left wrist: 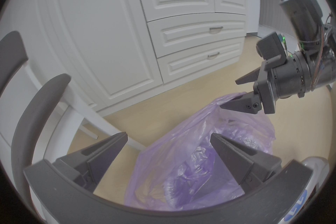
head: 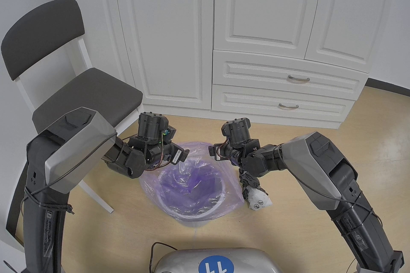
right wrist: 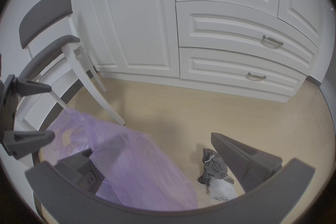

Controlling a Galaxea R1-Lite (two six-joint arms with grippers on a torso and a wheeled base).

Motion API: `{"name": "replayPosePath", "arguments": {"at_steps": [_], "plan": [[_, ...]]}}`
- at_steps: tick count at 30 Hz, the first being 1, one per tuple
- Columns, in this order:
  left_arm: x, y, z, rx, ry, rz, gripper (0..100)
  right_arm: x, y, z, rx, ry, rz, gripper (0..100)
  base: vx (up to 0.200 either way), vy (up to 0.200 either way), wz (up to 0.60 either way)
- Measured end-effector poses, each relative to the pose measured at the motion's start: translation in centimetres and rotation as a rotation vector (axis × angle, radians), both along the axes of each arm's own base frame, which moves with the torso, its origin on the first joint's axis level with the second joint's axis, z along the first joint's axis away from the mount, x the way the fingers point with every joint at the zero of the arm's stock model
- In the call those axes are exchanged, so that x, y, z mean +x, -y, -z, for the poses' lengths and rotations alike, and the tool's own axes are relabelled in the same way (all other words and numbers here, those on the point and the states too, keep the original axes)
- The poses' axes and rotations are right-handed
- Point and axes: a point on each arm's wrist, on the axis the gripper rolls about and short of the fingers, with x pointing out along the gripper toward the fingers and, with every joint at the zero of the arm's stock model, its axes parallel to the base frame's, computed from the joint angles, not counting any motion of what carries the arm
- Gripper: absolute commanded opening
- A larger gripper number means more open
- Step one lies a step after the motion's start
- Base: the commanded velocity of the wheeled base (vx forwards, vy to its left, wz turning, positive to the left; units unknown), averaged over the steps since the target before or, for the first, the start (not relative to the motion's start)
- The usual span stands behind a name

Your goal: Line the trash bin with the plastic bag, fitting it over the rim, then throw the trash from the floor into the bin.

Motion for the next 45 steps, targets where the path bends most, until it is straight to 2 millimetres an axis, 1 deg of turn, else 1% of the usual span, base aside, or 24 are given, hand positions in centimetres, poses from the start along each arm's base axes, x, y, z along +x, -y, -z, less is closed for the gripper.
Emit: {"name": "replayPosePath", "arguments": {"at_steps": [4,7,11,12,18,24,28,33,37,41,45], "plan": [[0.8,1.2,-0.2,0.051,-0.007,0.072,100,-0.2,0.0,-0.6,0.005,0.001,0.013,100,0.000,0.000,0.00],[1.6,1.7,0.1,0.102,0.003,0.122,100,-0.4,0.1,-1.0,0.006,0.002,0.016,100,0.000,0.000,0.00],[2.5,2.6,0.5,0.125,0.006,0.152,100,-0.8,0.2,-1.4,0.000,-0.007,0.006,100,0.000,0.000,0.00],[2.7,2.8,0.5,0.127,0.007,0.156,0,-0.9,0.2,-1.4,-0.001,-0.010,0.002,100,0.000,0.000,0.00],[4.3,3.8,0.7,0.120,0.028,0.163,0,-1.6,0.2,-1.5,-0.007,-0.039,-0.029,100,0.000,0.000,0.00],[5.3,4.1,1.7,0.067,0.022,0.133,0,-2.3,0.0,-2.0,-0.005,-0.051,-0.054,100,0.000,0.000,0.00],[5.9,4.4,2.3,0.044,0.025,0.119,0,-3.1,0.3,-2.3,-0.005,-0.078,-0.079,100,0.000,0.000,0.00],[6.4,4.5,3.6,0.033,0.004,0.102,0,-4.7,1.1,-3.1,0.006,-0.136,-0.142,100,0.000,0.000,0.00],[6.6,4.3,4.8,0.033,-0.017,0.092,0,-6.5,1.9,-3.7,0.018,-0.181,-0.209,100,0.000,0.000,0.00],[6.9,3.7,5.6,0.017,-0.032,0.069,0,-7.4,2.4,-4.7,0.025,-0.127,-0.259,100,0.000,0.000,0.00],[7.3,3.5,5.6,-0.059,-0.021,0.023,0,-8.3,3.0,-4.3,-0.002,-0.131,-0.284,100,0.000,0.000,0.00]]}}
